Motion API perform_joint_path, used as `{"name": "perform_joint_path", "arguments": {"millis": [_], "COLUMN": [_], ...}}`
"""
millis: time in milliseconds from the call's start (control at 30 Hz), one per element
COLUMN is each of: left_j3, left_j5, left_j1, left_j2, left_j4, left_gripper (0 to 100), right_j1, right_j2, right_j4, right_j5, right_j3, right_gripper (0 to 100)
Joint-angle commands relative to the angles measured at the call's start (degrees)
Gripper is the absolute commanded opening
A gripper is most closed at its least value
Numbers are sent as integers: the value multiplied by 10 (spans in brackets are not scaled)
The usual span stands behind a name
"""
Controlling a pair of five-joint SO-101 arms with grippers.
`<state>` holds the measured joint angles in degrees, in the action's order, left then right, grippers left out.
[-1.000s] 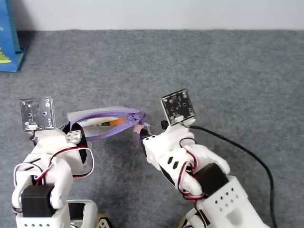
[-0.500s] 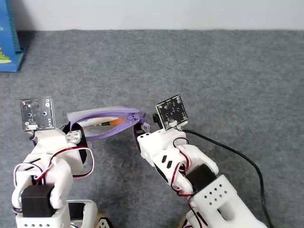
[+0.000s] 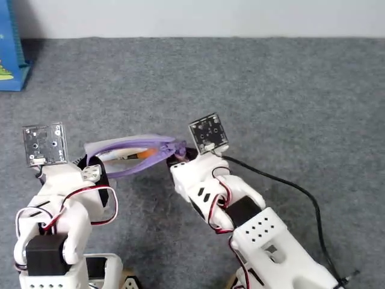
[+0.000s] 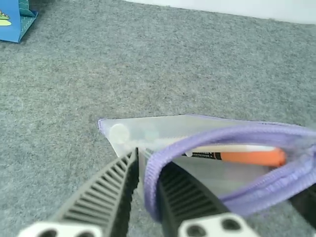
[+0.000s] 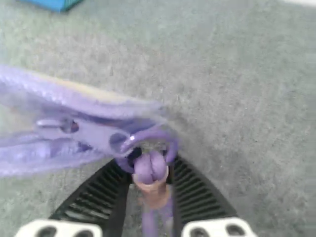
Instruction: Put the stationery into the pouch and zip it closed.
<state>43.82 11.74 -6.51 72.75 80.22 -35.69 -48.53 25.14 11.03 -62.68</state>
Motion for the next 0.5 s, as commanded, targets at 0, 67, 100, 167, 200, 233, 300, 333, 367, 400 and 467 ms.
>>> {"name": "perform_joint_path", "arguments": {"millis": [0,67,100,167,200,233,300,333,367,400,467], "left_j3": [-7,-7,-7,-7,-7,-7,-7,-7,-7,-7,-7], "left_j5": [-4,-4,-4,-4,-5,-5,-5,-6,-6,-6,-6], "left_j1": [-4,-4,-4,-4,-4,-3,-2,-2,-2,-2,-1], "left_j2": [11,11,11,11,11,11,11,11,11,11,11], "left_j4": [-15,-15,-16,-18,-18,-18,-18,-18,-18,-18,-18], "left_gripper": [10,10,11,11,11,11,11,11,11,11,11], "right_j1": [15,14,13,13,13,12,1,-4,-9,-15,-30], "right_j2": [-58,-95,-116,-160,-181,-201,-240,-257,-274,-290,-320], "right_j4": [28,67,88,130,151,174,222,245,265,284,313], "right_j5": [-8,-8,-8,-8,-9,-15,-40,-47,-49,-51,-52], "right_j3": [5,5,5,5,5,5,4,4,4,4,4], "right_gripper": [8,9,9,8,8,8,8,8,8,8,8]}}
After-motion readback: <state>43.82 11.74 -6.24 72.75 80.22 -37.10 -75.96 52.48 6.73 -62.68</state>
